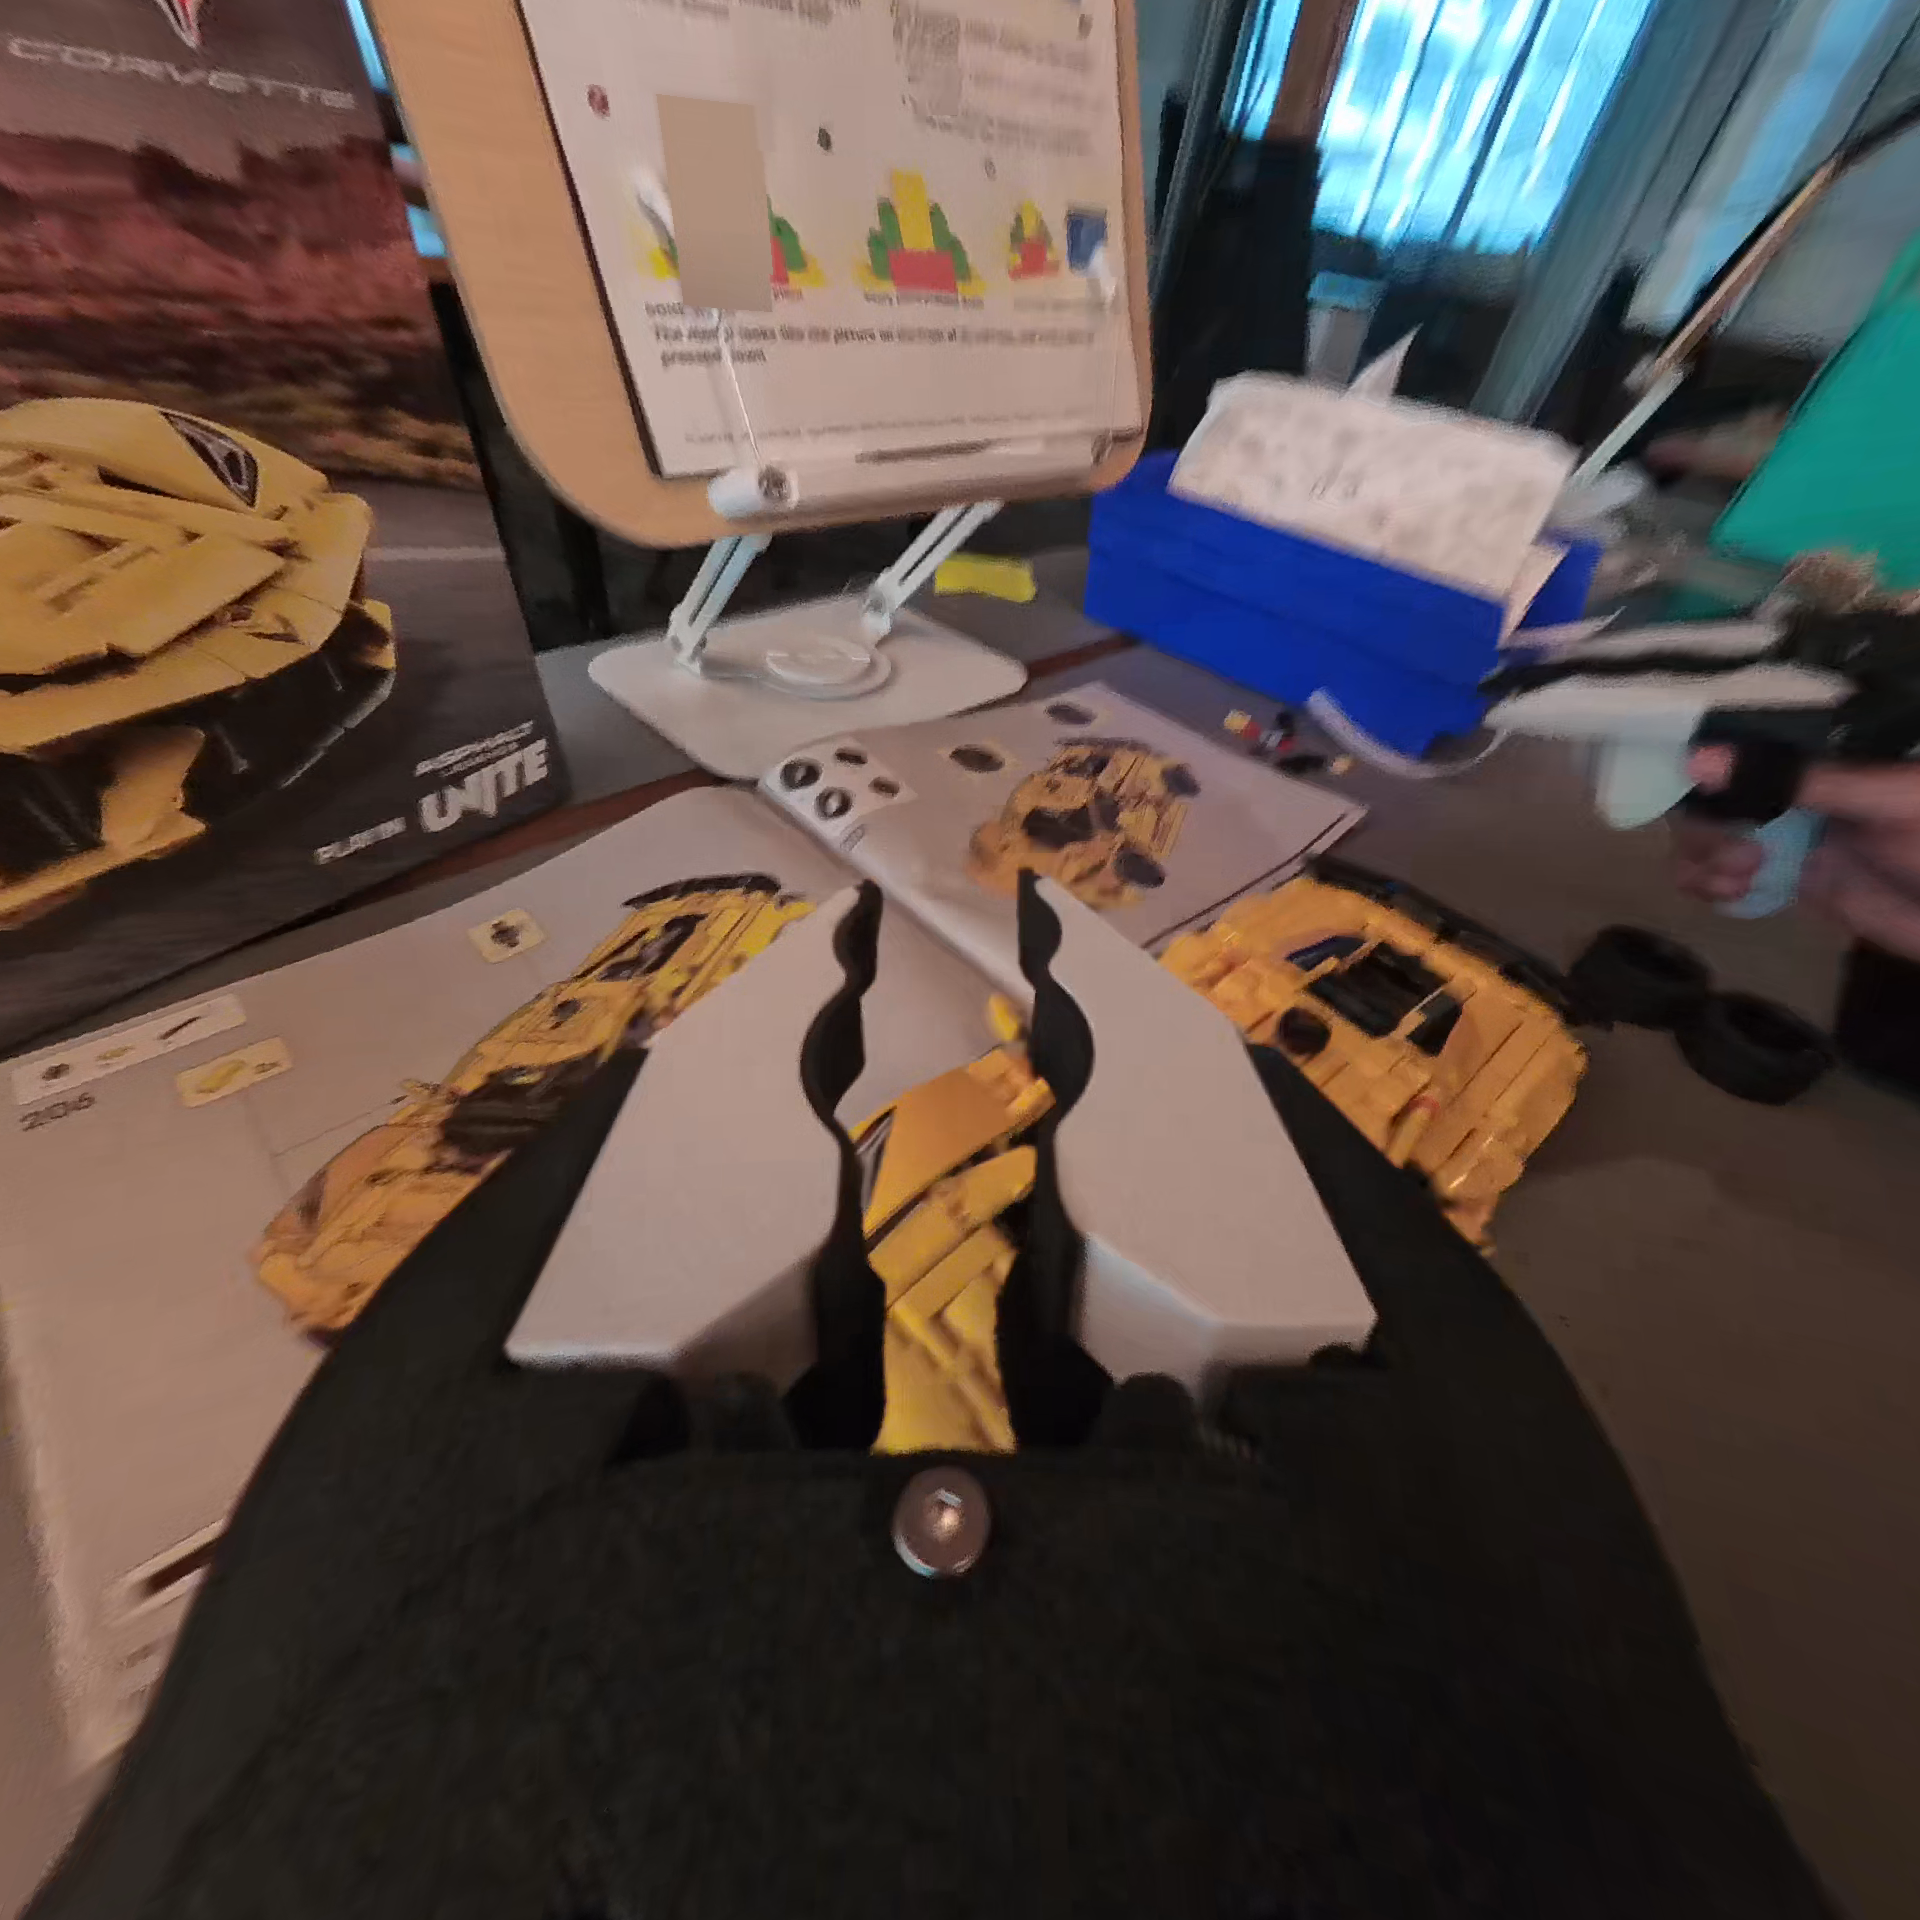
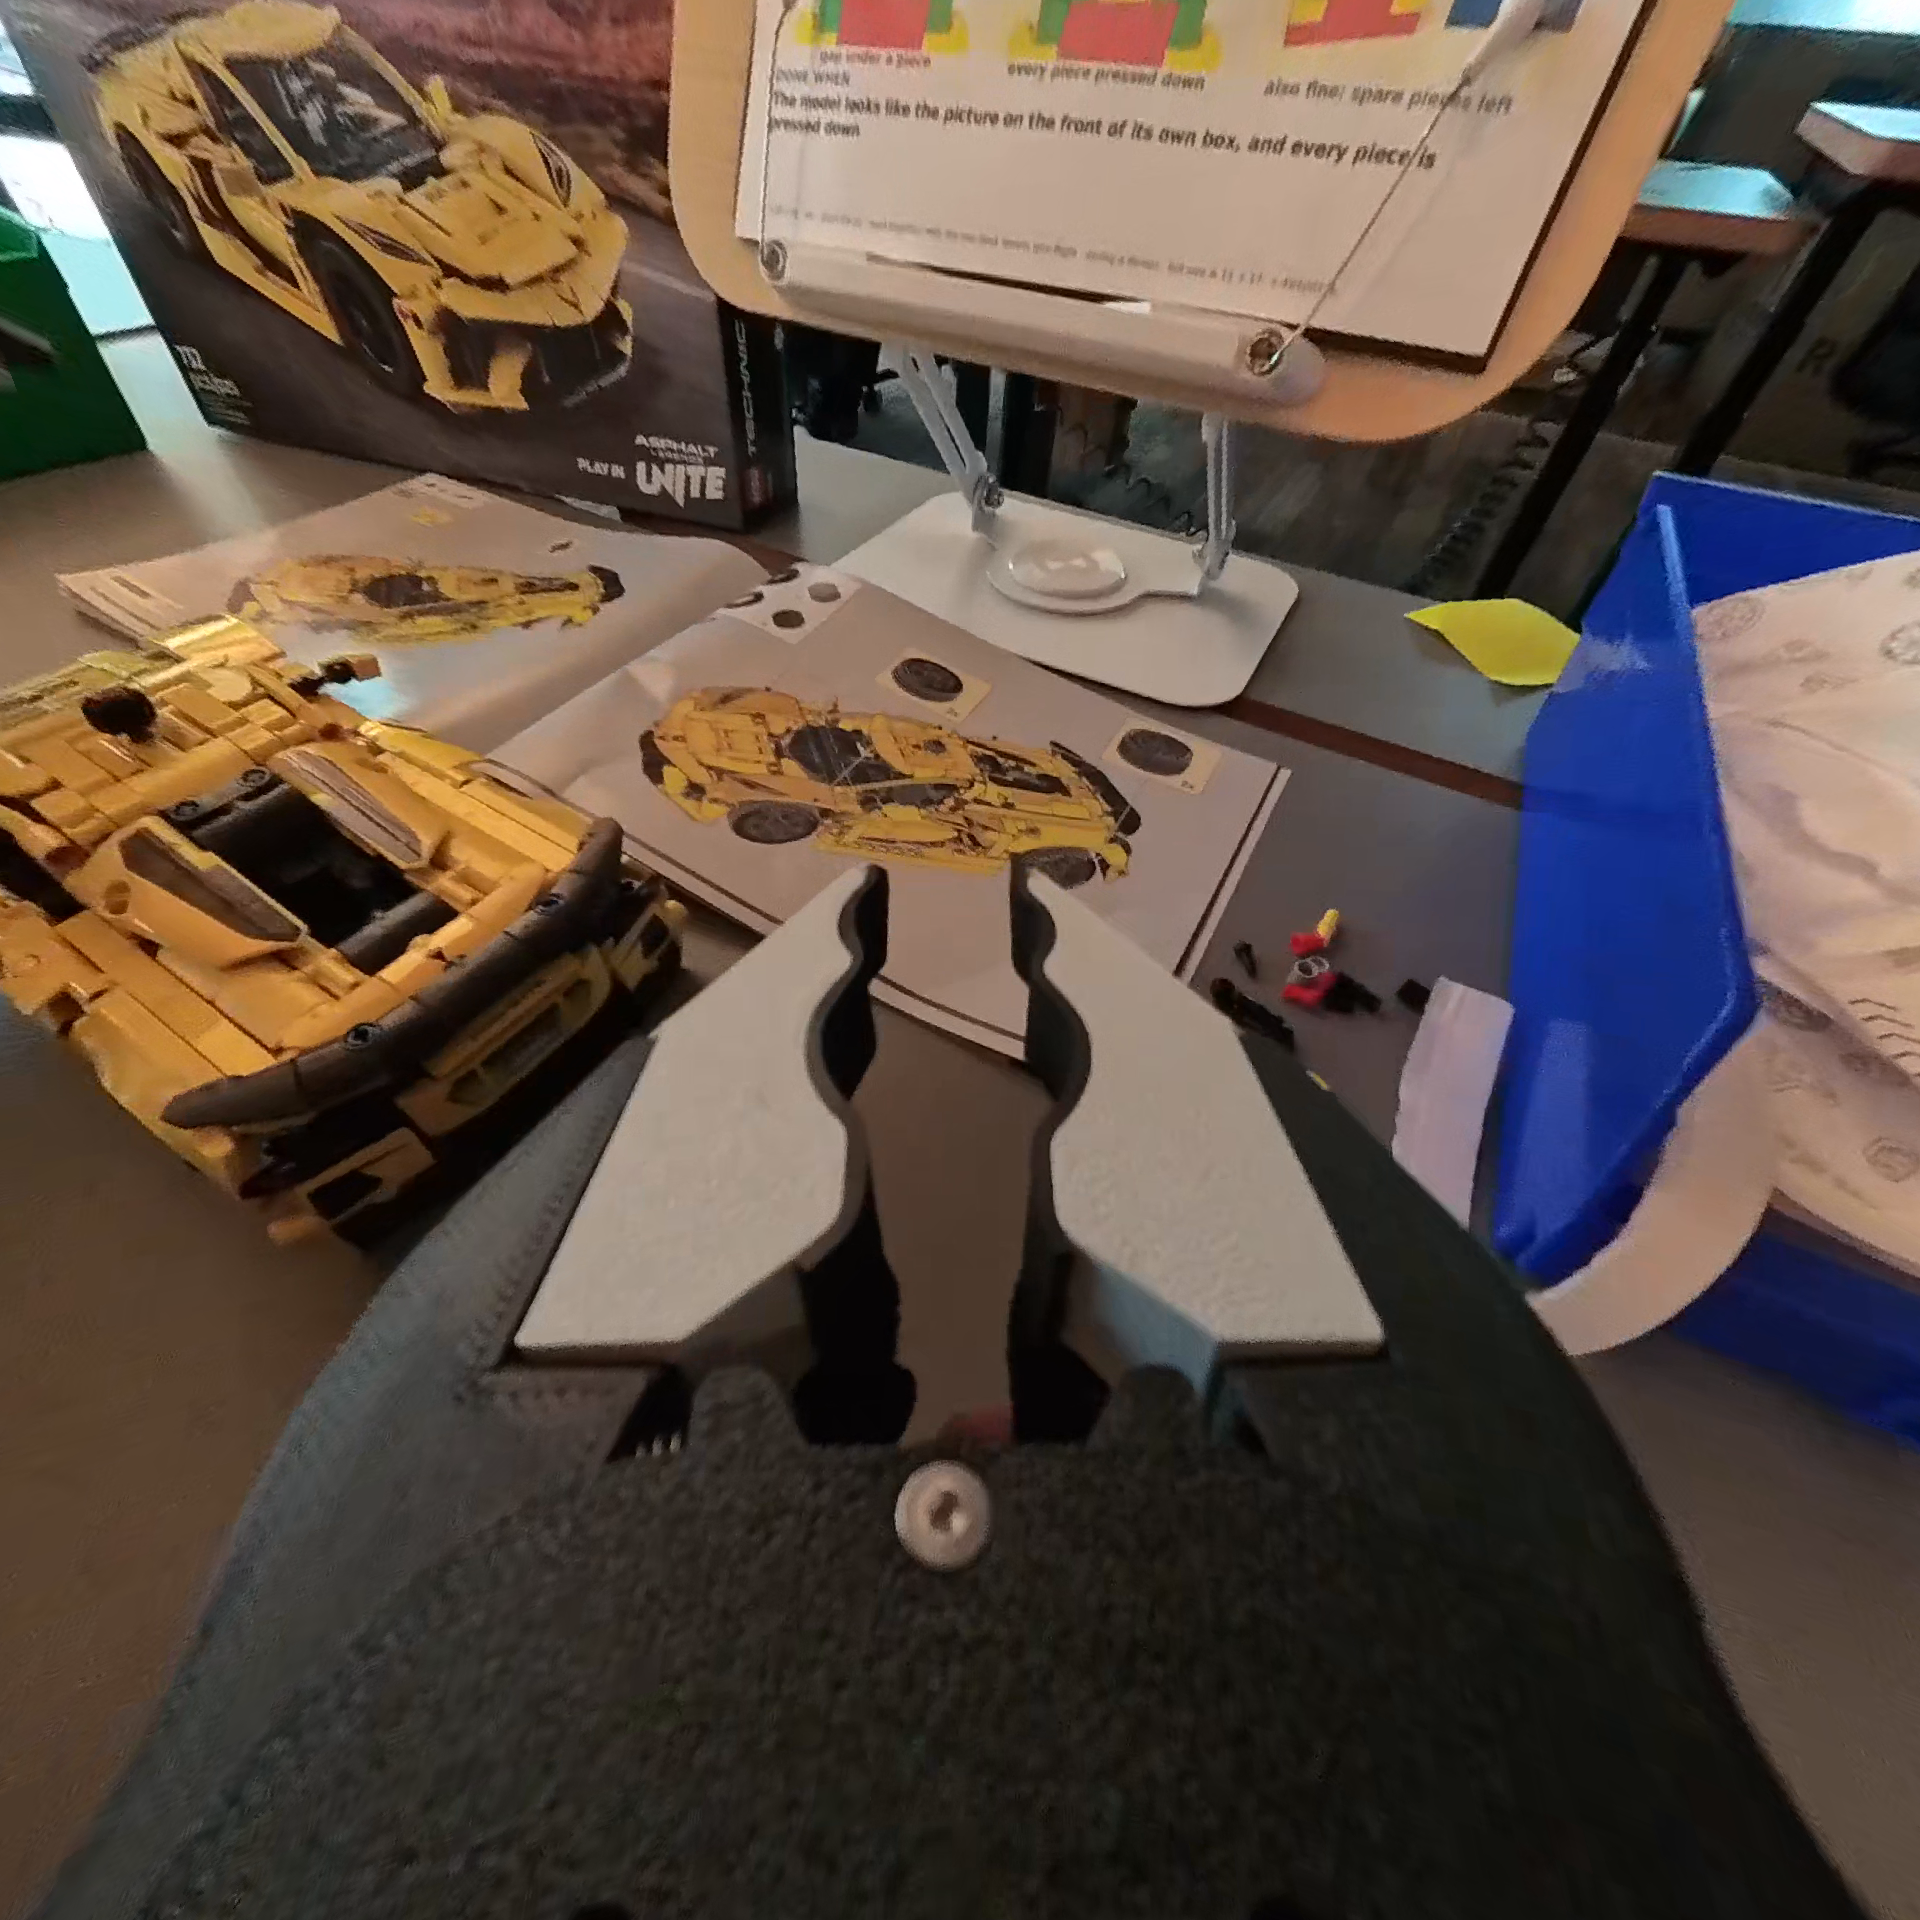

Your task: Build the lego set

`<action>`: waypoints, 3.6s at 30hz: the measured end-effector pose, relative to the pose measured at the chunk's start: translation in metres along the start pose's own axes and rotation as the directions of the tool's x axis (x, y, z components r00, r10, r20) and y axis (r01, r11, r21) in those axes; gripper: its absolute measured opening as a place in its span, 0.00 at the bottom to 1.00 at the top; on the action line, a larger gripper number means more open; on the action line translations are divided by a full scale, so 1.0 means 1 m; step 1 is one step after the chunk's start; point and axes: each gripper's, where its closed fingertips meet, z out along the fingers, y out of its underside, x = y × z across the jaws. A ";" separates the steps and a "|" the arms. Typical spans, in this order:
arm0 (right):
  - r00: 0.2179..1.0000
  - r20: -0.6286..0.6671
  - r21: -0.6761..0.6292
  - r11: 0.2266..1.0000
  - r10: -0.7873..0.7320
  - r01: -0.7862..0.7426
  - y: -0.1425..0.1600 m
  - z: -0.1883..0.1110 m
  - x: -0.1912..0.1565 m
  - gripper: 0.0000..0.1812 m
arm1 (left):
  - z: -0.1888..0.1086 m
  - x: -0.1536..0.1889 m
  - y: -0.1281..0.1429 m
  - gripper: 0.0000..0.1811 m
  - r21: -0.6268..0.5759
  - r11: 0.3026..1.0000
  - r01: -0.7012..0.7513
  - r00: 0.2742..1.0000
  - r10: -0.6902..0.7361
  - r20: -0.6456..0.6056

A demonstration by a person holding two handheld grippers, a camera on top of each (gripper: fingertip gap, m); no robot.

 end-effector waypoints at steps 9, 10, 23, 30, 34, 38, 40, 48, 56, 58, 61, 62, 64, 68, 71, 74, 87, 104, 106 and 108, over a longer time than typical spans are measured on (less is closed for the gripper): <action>1.000 0.000 0.025 0.999 0.024 -0.024 -0.005 -0.003 -0.005 0.11 | -0.007 0.025 -0.009 0.12 0.042 0.998 0.049 0.996 -0.045 -0.079; 0.999 0.008 0.030 0.999 0.038 -0.038 -0.005 -0.004 -0.005 0.11 | -0.008 0.026 -0.008 0.11 0.042 0.998 0.054 0.995 -0.051 -0.083; 0.997 -0.026 0.038 0.997 0.071 -0.070 -0.004 -0.007 0.004 0.10 | -0.017 0.039 -0.022 0.11 0.102 0.974 0.201 0.966 -0.180 -0.187; 0.996 -0.015 0.041 0.995 0.093 -0.092 -0.005 -0.007 0.004 0.10 | -0.013 0.034 -0.013 0.11 0.050 0.973 0.223 0.964 -0.213 -0.162; 0.998 -0.010 0.026 0.997 0.070 -0.069 -0.002 -0.005 0.002 0.10 | -0.009 0.034 -0.007 0.11 0.023 0.973 0.230 0.961 -0.223 -0.165; 0.999 -0.015 0.013 0.999 0.041 -0.041 0.000 -0.003 0.000 0.10 | -0.005 0.035 -0.002 0.11 -0.016 0.975 0.222 0.960 -0.222 -0.171; 0.999 -0.015 0.011 0.999 0.032 -0.032 -0.001 -0.002 0.000 0.10 | -0.007 0.037 -0.005 0.11 -0.013 0.977 0.214 0.961 -0.213 -0.177; 1.000 -0.015 -0.003 1.000 -0.005 0.005 0.002 -0.001 -0.003 0.10 | -0.021 0.026 -0.012 0.14 -0.040 0.991 0.126 0.982 -0.130 -0.134; 0.999 -0.009 0.027 0.999 0.044 -0.044 -0.001 -0.005 -0.001 0.10 | -0.112 0.064 0.053 0.19 -0.360 0.933 0.030 0.979 -0.100 -0.178; 0.999 -0.005 0.024 0.999 0.038 -0.038 -0.001 -0.005 -0.002 0.10 | -0.133 0.072 0.083 0.21 -0.422 0.906 0.021 0.986 -0.088 -0.140; 0.999 0.007 0.023 0.999 0.036 -0.036 0.000 -0.004 -0.005 0.10 | -0.148 0.072 0.119 0.33 -0.475 0.880 0.013 0.997 -0.050 -0.064; 0.999 0.007 0.017 0.999 0.036 -0.036 0.002 -0.003 -0.006 0.10 | -0.149 0.071 0.129 0.36 -0.497 0.867 0.011 0.998 -0.038 -0.044; 0.999 0.006 0.007 0.999 0.034 -0.034 0.004 -0.003 -0.007 0.10 | -0.148 0.067 0.146 0.42 -0.561 0.828 -0.002 1.000 -0.013 -0.023; 0.999 0.006 0.006 0.999 0.032 -0.032 0.004 -0.003 -0.007 0.10 | -0.137 0.067 0.156 0.43 -0.598 0.800 -0.049 0.999 0.032 -0.039; 0.999 0.011 0.009 0.999 0.039 -0.039 0.004 -0.003 -0.007 0.10 | -0.126 0.072 0.156 0.42 -0.588 0.807 -0.056 0.998 0.022 -0.064; 0.999 0.017 0.007 0.999 0.039 -0.039 0.003 -0.003 -0.008 0.10 | -0.119 0.070 0.158 0.28 -0.602 0.793 -0.096 0.995 0.072 -0.065; 1.000 0.025 -0.009 1.000 0.018 -0.018 0.005 -0.001 -0.012 0.10 | -0.182 -0.002 0.160 0.28 -0.622 0.780 0.064 0.995 -0.003 0.098; 0.999 0.035 -0.022 1.000 -0.005 0.006 0.006 0.001 -0.016 0.10 | -0.227 -0.008 0.128 0.27 -0.563 0.824 0.060 0.996 -0.010 0.092; 0.999 0.035 -0.025 1.000 -0.010 0.011 0.007 0.001 -0.016 0.10 | -0.234 0.002 0.137 0.28 -0.601 0.799 0.034 0.999 -0.018 0.032; 0.999 0.035 -0.028 0.999 -0.016 0.017 0.007 0.002 -0.017 0.10 | -0.237 0.009 0.147 0.30 -0.635 0.772 0.019 1.000 -0.028 -0.005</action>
